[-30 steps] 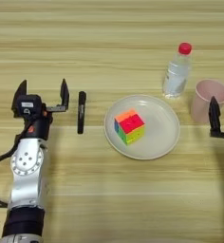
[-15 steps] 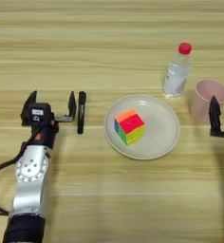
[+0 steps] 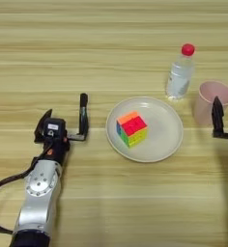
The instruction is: Move the objects on the table
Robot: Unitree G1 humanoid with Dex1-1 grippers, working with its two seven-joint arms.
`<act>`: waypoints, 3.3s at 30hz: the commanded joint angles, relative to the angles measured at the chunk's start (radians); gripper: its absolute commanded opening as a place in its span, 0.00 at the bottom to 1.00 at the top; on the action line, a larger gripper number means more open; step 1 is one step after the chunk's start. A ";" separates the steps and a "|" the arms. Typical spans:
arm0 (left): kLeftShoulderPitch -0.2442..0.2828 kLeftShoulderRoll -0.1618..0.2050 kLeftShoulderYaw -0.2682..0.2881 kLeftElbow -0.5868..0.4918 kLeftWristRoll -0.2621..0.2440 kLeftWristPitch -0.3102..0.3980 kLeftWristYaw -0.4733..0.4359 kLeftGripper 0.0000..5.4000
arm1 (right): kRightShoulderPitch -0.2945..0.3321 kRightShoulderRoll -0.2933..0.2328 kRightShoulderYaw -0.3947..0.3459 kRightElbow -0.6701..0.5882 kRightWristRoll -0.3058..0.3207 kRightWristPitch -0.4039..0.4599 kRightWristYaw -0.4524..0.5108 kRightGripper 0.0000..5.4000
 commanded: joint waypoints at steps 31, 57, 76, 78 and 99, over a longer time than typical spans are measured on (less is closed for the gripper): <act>-0.036 0.020 -0.029 0.021 0.039 0.267 0.015 1.00 | 0.020 0.030 0.004 -0.027 -0.007 -0.003 -0.034 0.99; -0.063 0.006 -0.010 0.127 0.008 0.280 -0.020 0.83 | 0.016 0.032 -0.004 -0.039 0.012 -0.015 -0.029 1.00; -0.061 0.008 -0.008 0.128 0.000 0.263 -0.022 0.50 | 0.013 0.031 -0.002 -0.040 0.012 -0.015 -0.030 1.00; -0.061 0.009 -0.007 0.128 -0.002 0.262 -0.022 0.47 | 0.012 0.032 -0.002 -0.041 0.012 -0.014 -0.031 1.00; -0.064 0.013 -0.006 0.126 -0.009 0.257 -0.022 0.15 | 0.003 0.031 -0.001 -0.026 0.011 -0.016 -0.029 1.00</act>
